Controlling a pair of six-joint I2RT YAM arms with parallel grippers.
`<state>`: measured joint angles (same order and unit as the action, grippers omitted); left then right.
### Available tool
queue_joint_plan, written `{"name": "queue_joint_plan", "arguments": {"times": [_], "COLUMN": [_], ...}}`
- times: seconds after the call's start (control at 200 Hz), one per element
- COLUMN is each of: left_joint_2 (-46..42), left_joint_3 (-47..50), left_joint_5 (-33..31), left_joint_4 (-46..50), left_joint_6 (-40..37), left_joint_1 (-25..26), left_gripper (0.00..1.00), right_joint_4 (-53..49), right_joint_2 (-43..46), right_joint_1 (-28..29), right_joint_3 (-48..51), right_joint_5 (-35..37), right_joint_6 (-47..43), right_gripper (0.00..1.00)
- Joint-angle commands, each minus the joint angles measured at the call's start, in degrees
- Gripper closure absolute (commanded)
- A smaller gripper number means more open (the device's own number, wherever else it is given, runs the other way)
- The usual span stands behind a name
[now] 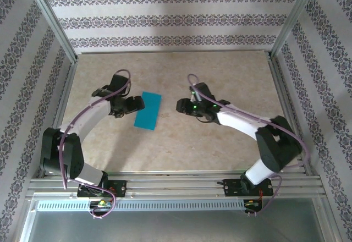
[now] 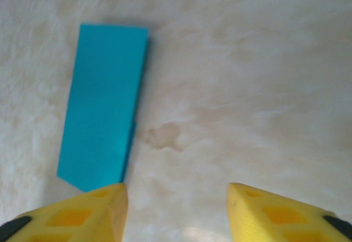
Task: Fold a paper plane with a square sheet of paper (pick it up from the middle)
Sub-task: Turn over the paper at the center of the table, then third fold the triangle at the center of the table.
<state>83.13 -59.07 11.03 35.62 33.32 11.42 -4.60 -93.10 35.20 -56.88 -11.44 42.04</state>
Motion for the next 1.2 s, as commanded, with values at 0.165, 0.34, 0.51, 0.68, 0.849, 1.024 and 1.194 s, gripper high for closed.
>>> {"name": "queue_joint_plan", "arguments": {"times": [0.165,0.34,0.51,0.68,0.849,1.024,1.194], "left_joint_2": [-10.98,-11.42,-10.42,-10.11,-9.44,-7.87,-5.24], "left_joint_3": [12.43,12.86,12.16,12.20,11.67,11.17,11.68], "left_joint_5": [13.28,15.82,16.10,16.66,17.56,19.62,24.95], "left_joint_4": [-15.03,-16.59,-15.91,-16.10,-15.73,-15.29,-17.42], "left_joint_6": [6.14,6.56,6.24,6.49,5.81,4.85,4.56], "left_joint_1": [-10.49,-11.33,-11.42,-11.42,-11.42,-11.42,-11.12], "left_gripper": [0.00,0.00,0.00,0.00,0.00,0.00,0.00], "right_joint_4": [-0.33,-1.41,-3.16,-7.04,-10.44,-14.60,-19.63], "right_joint_2": [-14.56,-22.19,-27.51,-32.26,-32.82,-29.67,-26.43], "right_joint_1": [7.24,8.95,9.70,9.41,7.97,3.69,-1.80], "right_joint_3": [-13.23,-20.04,-25.24,-29.44,-28.63,-21.34,-15.58], "right_joint_5": [-6.14,-8.33,-8.70,-7.55,-8.50,-15.69,-24.07], "right_joint_6": [1.14,2.33,2.31,2.01,-1.23,-15.08,-30.69], "right_gripper": [0.65,0.73,0.73,0.73,0.72,0.72,0.71]}}
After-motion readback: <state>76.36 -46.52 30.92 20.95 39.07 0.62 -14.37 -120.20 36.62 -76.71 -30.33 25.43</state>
